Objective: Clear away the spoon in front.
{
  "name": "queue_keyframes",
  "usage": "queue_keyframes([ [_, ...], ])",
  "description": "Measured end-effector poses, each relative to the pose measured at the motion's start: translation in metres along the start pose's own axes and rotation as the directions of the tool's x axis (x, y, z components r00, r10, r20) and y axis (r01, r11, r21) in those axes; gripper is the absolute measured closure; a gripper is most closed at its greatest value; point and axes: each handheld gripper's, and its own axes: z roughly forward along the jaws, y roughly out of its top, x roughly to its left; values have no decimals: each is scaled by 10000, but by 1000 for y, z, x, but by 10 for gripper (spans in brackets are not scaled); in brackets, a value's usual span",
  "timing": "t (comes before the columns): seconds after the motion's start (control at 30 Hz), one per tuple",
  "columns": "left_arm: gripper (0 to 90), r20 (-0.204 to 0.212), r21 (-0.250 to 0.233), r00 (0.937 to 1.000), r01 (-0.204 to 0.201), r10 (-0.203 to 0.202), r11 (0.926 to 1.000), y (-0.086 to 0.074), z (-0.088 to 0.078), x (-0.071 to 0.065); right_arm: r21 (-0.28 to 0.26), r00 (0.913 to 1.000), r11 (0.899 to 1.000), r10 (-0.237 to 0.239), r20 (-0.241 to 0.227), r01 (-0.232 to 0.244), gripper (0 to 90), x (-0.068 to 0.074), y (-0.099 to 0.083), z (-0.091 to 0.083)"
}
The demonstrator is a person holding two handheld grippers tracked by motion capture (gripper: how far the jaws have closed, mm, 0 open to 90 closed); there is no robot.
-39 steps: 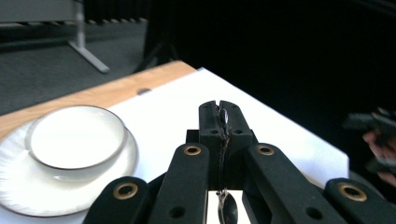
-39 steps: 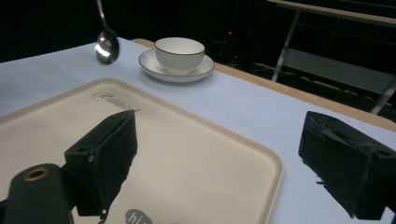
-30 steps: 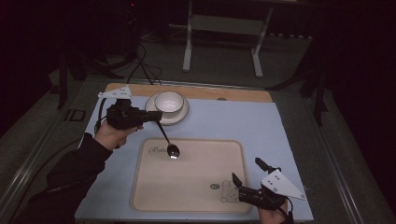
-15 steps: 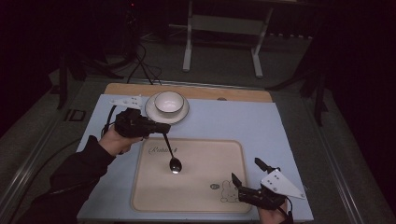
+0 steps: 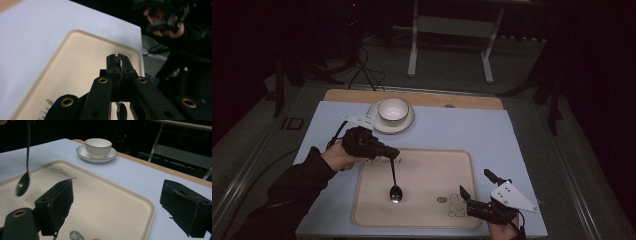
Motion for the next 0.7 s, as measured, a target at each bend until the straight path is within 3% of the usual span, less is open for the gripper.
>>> queue_keyframes([
  [0.33,894,479,768,9988,4,-40,9970,-10,21,2,48,10000,10000,4,-25,-4,115,1,0,1],
  [0.7,893,678,1070,9977,29,-102,9943,-16,34,9,72,10000,10000,9,-70,-8,115,0,0,1],
])
